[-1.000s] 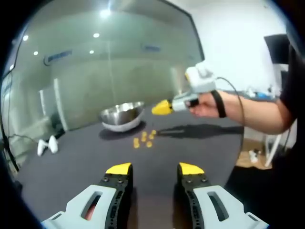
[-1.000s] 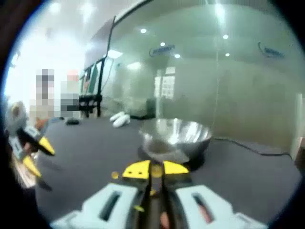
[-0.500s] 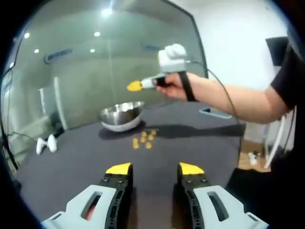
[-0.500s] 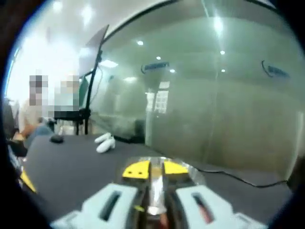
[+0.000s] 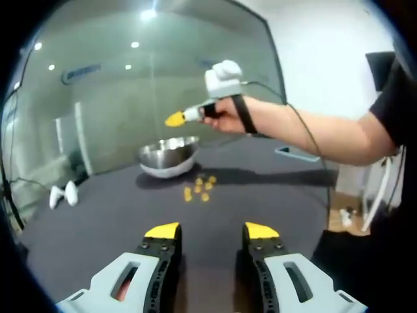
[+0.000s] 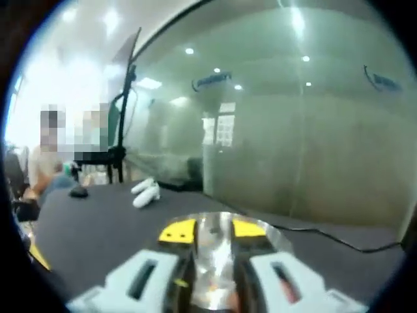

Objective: Pick up the QQ candy scattered on the table and place it into the stainless steel bowl on the table

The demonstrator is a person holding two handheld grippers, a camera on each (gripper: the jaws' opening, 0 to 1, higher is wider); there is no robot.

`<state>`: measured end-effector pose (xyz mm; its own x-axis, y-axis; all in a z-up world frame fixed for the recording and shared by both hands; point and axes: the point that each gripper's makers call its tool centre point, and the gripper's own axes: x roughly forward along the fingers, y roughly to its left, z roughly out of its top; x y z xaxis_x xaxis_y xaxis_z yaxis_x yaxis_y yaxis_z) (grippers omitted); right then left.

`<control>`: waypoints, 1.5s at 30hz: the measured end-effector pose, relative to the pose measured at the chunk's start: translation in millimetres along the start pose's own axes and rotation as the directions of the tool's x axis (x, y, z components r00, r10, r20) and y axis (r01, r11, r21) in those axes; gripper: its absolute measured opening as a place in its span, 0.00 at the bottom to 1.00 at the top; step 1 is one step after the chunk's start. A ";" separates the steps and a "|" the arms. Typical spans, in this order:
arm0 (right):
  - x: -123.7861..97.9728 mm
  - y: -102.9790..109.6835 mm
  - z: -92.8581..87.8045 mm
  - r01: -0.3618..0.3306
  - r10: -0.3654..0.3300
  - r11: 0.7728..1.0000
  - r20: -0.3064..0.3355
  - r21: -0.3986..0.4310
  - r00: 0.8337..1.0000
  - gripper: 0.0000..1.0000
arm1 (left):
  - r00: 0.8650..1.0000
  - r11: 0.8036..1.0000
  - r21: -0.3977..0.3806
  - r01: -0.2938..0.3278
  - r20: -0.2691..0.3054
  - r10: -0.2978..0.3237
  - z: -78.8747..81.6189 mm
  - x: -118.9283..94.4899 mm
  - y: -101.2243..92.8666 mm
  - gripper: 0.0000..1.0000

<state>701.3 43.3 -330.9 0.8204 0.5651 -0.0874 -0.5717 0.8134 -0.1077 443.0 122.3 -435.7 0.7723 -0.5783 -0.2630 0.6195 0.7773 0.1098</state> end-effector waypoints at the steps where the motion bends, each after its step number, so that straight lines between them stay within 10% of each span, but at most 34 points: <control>1: -0.6 -0.3 0.8 -0.001 0.001 1.000 0.002 0.001 1.000 0.20 | 1.000 1.000 -0.003 -0.001 0.003 0.001 0.6 -0.4 0.8 0.39; 17: -20.0 4.9 -3.5 -0.026 0.026 0.999 -0.021 -0.025 0.999 0.20 | 1.000 1.000 0.000 0.005 0.009 -0.005 1.5 1.1 4.6 0.39; 36: -151.9 12.7 -73.3 -0.077 0.076 0.994 -0.021 -0.080 0.997 0.20 | 0.999 1.000 -0.015 0.017 0.034 -0.017 7.6 -0.2 -0.3 0.39; 45: -171.1 19.4 -90.1 -0.106 0.105 0.994 -0.033 -0.027 0.994 0.19 | 0.997 0.998 -0.013 0.060 0.038 -0.060 9.7 -1.1 -13.7 0.39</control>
<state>548.9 -50.1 -407.2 0.7548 0.6428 -0.1307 -0.6558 0.7446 -0.1245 435.0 109.9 -427.6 0.7388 -0.6326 -0.2324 0.6630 0.7442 0.0816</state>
